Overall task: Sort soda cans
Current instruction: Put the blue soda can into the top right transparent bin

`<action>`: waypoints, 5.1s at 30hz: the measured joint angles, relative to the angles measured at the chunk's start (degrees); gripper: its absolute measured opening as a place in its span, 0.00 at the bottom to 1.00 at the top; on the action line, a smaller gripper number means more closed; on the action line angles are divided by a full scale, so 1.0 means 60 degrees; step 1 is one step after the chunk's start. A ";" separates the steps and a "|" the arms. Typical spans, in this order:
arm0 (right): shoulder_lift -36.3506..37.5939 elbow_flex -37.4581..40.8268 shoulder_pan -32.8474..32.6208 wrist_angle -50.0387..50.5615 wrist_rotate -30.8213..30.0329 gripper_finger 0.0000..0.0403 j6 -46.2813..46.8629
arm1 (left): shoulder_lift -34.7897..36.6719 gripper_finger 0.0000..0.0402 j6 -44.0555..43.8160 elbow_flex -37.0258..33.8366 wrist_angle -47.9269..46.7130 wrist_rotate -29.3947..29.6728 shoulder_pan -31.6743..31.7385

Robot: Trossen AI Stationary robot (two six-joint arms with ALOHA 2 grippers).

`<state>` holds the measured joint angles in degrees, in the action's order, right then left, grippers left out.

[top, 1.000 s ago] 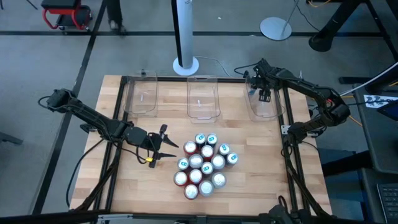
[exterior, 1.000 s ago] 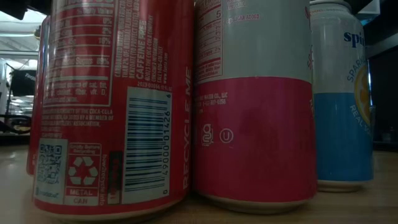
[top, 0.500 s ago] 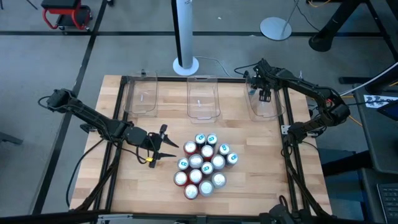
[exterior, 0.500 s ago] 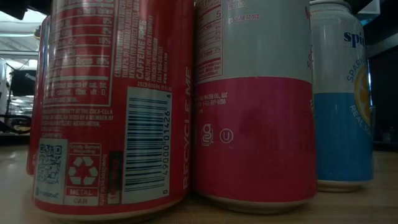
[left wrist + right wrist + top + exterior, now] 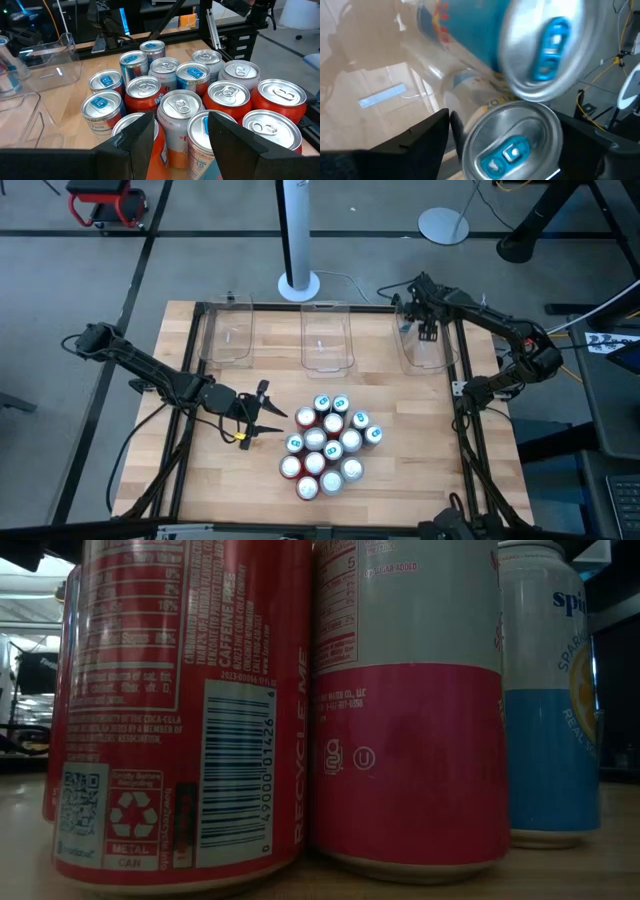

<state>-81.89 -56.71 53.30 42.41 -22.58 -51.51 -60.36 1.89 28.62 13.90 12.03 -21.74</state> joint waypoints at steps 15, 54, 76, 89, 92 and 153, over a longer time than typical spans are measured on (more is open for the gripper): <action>0.0004 -0.1109 0.0000 0.1202 -0.0169 0.77 0.0004 | 0.0000 0.44 0.0000 0.0000 0.0001 0.0000 0.0004; 0.0022 -0.4084 -0.9442 0.4030 0.2621 0.77 0.1887 | -0.0004 0.44 -0.0069 0.0000 0.0002 0.0000 0.0004; -0.0022 -0.4084 -1.3588 0.0347 0.2575 0.77 0.4728 | -0.0004 0.44 -0.0186 0.0000 0.0005 -0.0004 0.0003; -0.1119 -0.4077 -1.3828 0.2254 0.2425 0.77 0.8109 | -0.0004 0.44 -0.0246 0.0000 0.0003 -0.0002 -0.0004; -0.1349 -0.4077 -1.3817 0.2730 0.2121 0.77 0.8524 | -0.0004 0.44 -0.0244 0.0000 0.0005 -0.0004 -0.0002; -0.3650 -0.4041 -1.3744 0.3027 0.2127 0.61 0.8924 | -0.0004 0.44 -0.0248 -0.0004 0.0071 0.0000 -0.0004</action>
<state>-103.79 -80.95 -29.17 60.57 -9.82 2.04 -60.38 0.40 28.60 14.33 12.03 -21.76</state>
